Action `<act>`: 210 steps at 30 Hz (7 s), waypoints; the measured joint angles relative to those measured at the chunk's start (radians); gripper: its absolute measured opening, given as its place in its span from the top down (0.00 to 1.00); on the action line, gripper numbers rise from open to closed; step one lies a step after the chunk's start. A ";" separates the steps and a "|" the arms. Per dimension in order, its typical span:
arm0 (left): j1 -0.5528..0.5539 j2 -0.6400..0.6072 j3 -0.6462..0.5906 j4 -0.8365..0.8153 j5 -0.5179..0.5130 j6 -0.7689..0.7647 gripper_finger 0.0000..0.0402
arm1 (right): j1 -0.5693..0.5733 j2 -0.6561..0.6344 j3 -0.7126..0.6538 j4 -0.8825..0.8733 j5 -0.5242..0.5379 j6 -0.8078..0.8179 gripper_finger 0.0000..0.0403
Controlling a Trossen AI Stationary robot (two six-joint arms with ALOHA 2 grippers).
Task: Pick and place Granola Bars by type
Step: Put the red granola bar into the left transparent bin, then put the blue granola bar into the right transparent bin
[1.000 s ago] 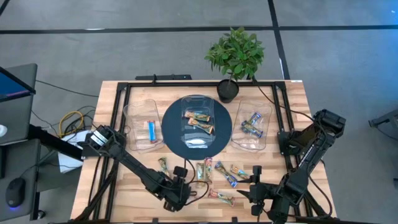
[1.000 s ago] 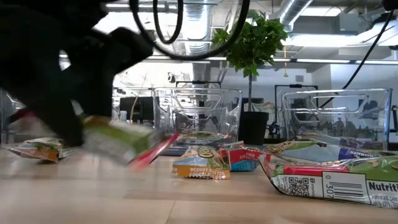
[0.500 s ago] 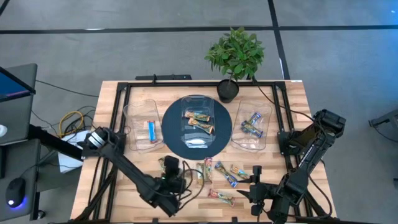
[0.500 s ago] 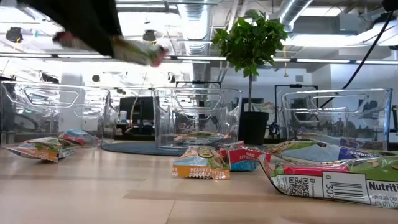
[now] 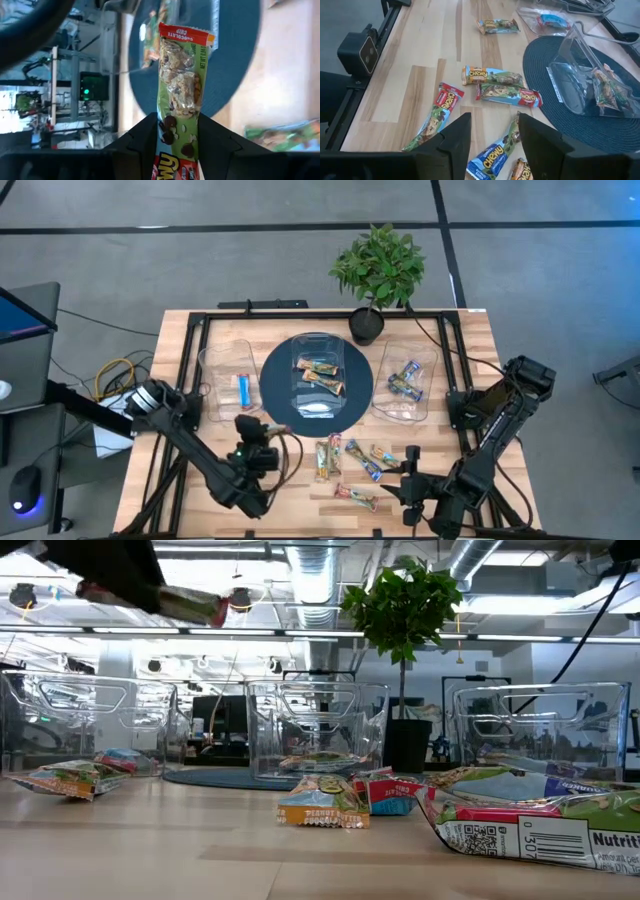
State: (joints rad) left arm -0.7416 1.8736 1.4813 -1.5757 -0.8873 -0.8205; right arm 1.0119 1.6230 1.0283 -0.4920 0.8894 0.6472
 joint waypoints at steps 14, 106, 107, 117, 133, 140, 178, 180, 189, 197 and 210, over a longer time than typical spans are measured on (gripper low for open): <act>0.073 -0.225 -0.389 0.004 0.071 -0.197 0.72 | 0.000 0.000 -0.001 0.000 0.000 0.000 0.61; 0.558 -0.694 -0.770 0.682 0.196 0.070 0.44 | -0.059 0.002 -0.002 -0.002 -0.005 0.000 0.61; 0.543 -0.694 -0.760 0.698 0.210 0.091 0.44 | -0.060 0.002 -0.002 -0.002 -0.005 -0.001 0.61; 0.383 -0.694 -0.699 0.925 0.238 0.296 0.44 | -0.069 0.002 -0.005 0.006 -0.005 0.000 0.61; 0.100 -0.694 -0.699 1.211 0.352 0.467 0.44 | -0.194 0.002 -0.095 0.113 -0.084 -0.002 0.61; 0.007 -0.644 -0.700 1.304 0.281 0.496 0.44 | -0.216 0.002 -0.120 0.265 -0.193 -0.113 0.61; -0.002 -0.355 -0.699 1.488 0.112 0.660 0.44 | -0.308 0.132 -0.119 0.255 -0.351 0.060 0.61; 0.002 -0.355 -0.699 1.488 0.112 0.659 0.44 | -0.308 0.157 -0.106 0.261 -0.339 0.064 0.61; 0.036 -0.355 -0.698 1.490 0.114 0.657 0.44 | -0.322 0.165 -0.082 0.188 -0.307 0.146 0.61; 0.039 -0.355 -0.698 1.490 0.123 0.651 0.44 | -0.342 0.166 -0.081 0.195 -0.335 0.176 0.61; 0.039 -0.355 -0.698 1.492 0.122 0.650 0.44 | -0.352 0.182 -0.087 0.188 -0.350 0.193 0.61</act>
State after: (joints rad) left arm -0.7021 1.5185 0.7834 -0.0841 -0.7650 -0.1703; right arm 0.6597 1.8049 0.9413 -0.3042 0.5394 0.8399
